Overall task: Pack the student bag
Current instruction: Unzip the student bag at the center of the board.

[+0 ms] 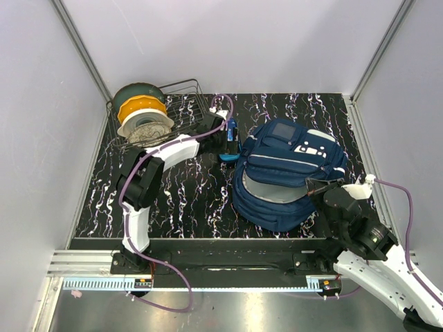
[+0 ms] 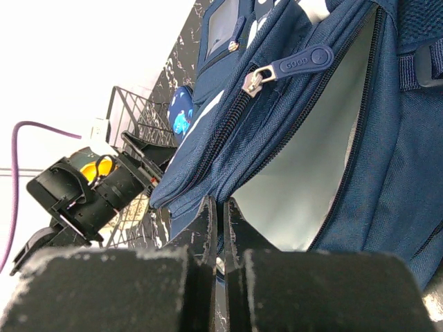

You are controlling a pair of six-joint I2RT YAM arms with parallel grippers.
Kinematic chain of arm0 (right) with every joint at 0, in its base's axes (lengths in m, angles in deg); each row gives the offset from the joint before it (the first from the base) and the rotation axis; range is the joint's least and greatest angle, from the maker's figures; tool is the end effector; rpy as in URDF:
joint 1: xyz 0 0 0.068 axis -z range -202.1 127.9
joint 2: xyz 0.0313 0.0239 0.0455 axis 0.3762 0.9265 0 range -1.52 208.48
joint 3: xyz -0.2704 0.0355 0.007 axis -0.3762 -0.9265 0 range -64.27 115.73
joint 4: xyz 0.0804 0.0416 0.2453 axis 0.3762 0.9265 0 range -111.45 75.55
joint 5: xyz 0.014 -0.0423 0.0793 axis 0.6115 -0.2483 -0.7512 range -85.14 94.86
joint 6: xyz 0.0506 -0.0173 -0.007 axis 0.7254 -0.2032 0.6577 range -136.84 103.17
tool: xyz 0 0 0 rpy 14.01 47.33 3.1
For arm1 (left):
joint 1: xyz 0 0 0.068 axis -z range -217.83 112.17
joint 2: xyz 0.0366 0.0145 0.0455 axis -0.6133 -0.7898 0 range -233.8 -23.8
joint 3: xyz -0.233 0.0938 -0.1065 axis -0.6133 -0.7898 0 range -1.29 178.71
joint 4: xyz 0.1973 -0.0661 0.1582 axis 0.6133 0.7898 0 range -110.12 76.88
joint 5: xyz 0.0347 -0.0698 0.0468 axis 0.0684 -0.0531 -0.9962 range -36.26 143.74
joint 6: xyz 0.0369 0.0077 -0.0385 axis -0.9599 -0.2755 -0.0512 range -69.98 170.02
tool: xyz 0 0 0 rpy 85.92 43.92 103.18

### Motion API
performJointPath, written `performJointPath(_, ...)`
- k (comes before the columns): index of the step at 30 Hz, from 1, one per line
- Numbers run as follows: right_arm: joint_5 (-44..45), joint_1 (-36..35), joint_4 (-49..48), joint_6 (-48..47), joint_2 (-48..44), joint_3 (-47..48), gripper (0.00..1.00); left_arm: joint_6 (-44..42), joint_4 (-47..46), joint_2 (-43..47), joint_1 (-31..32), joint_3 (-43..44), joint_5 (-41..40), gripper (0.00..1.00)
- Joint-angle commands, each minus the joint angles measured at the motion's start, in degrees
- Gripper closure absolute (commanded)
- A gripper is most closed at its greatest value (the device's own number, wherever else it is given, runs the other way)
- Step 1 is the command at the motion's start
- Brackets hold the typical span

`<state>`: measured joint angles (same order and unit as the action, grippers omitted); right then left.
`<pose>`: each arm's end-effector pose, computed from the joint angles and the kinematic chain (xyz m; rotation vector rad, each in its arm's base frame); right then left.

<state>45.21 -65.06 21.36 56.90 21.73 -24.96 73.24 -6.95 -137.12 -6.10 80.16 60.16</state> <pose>0.0792 0.0421 0.2976 0.9312 1.7413 0.6383 0.3735 -0.2355 0.2002 0.2365 2.4201 -0.5850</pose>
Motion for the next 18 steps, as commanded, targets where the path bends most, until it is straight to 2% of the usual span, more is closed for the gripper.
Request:
performJointPath(1, 2.88, -0.02, -3.26, 1.67, -1.19, 1.03, 0.98, 4.28, -3.24, -4.18, -0.96, 2.22, 2.11, 0.01)
performJointPath(10, 1.57, -0.02, -3.34, 0.89, 0.40, 1.91, 0.98, 9.47, -5.52, -9.20, -1.05, 3.19, 3.43, 0.02)
performJointPath(16, 1.48, -0.02, -3.26, 1.41, -0.48, 1.38, 0.98, 9.21, -5.08, -10.70, -1.05, 2.49, 3.34, 0.11)
performJointPath(18, 1.56, -0.02, -3.34, 1.50, -0.57, 1.38, 0.97, 8.86, -5.17, -11.05, -1.05, 1.70, 3.43, 0.17)
